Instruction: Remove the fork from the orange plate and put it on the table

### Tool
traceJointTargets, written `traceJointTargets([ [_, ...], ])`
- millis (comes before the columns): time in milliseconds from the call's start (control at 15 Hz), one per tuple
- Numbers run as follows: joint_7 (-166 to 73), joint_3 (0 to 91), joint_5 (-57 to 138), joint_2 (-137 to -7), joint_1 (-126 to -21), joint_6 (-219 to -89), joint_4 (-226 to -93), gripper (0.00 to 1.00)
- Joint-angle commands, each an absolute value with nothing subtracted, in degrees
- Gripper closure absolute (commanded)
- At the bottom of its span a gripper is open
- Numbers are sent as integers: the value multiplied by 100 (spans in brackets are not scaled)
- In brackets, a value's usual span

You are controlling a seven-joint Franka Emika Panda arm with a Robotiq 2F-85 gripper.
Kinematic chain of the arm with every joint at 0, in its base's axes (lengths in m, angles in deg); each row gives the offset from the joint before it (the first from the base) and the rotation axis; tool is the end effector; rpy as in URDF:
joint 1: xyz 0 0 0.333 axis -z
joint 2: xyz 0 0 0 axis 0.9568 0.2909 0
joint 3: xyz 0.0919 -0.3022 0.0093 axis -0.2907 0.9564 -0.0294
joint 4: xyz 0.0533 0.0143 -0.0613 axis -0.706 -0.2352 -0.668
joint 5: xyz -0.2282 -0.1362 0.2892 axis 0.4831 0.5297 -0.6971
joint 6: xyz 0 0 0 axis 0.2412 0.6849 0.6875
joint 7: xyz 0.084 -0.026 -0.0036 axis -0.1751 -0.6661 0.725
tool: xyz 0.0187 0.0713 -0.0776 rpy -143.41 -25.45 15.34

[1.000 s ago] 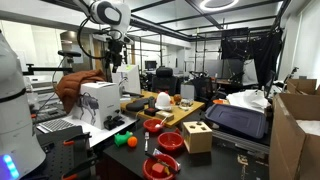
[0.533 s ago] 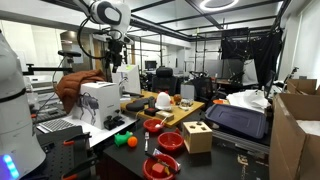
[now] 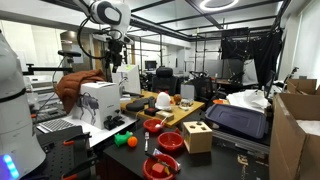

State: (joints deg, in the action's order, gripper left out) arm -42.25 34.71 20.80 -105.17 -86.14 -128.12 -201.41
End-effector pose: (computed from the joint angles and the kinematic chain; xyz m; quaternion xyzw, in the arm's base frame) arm 0.4039 0.1737 0.4385 -0.9840 -0.1111 0.0941 0.1027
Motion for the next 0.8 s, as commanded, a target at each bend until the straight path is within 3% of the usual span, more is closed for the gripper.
traceJointTargets([
  [0, -4208, 3395, 2060, -10518, -8531, -12798, -20133, 0],
  [733, -3970, 3586, 2652, -10047, -8167, -13396, -19789, 0],
])
